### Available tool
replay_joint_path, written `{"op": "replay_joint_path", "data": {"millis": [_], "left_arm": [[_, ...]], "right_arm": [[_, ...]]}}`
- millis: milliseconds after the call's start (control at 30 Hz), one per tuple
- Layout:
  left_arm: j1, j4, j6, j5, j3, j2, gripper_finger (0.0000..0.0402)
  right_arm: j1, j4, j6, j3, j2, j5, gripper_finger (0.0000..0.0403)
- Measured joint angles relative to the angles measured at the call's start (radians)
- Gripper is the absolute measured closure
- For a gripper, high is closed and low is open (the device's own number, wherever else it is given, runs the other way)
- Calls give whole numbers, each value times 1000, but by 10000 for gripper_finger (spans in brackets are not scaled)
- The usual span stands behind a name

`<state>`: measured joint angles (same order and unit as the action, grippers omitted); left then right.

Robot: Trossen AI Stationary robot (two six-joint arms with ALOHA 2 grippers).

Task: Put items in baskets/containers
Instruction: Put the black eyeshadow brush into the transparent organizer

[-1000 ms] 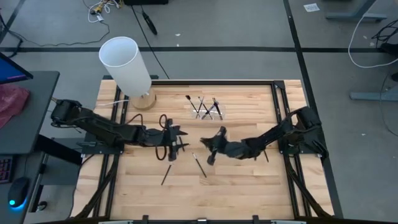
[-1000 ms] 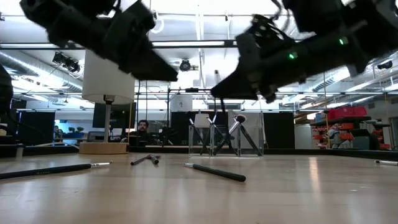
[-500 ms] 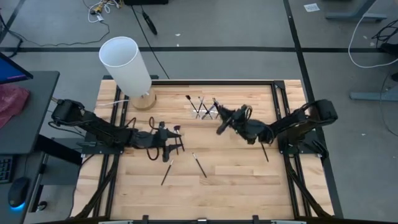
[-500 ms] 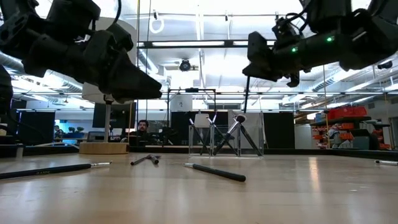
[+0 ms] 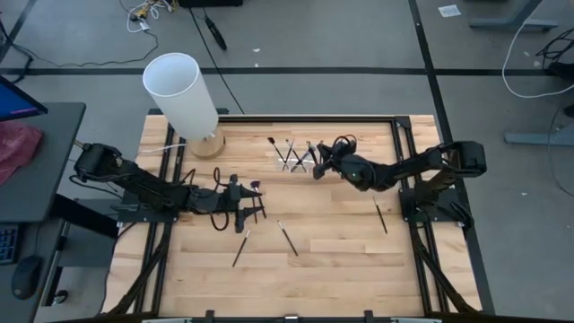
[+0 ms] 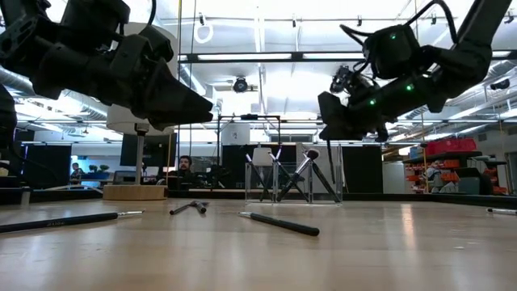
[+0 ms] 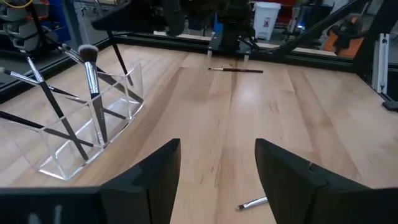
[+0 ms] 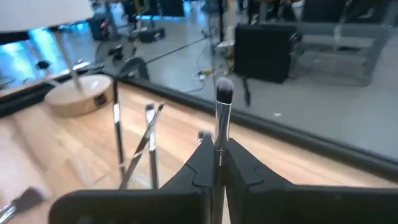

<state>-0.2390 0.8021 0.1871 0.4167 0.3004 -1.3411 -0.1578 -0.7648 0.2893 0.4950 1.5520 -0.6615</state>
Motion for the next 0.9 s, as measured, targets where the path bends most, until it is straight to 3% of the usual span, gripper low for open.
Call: {"op": "replay_joint_path", "data": {"millis": [167,500,900], "left_arm": [[0,0,0,10,0,0,193],[0,2,4,33,0,0,193],[0,2,4,34,0,0,193]], "right_arm": [[-37,110,94,0,0,118,391],[-70,166,140,0,0,185,381],[-75,182,139,0,0,183,306]]}}
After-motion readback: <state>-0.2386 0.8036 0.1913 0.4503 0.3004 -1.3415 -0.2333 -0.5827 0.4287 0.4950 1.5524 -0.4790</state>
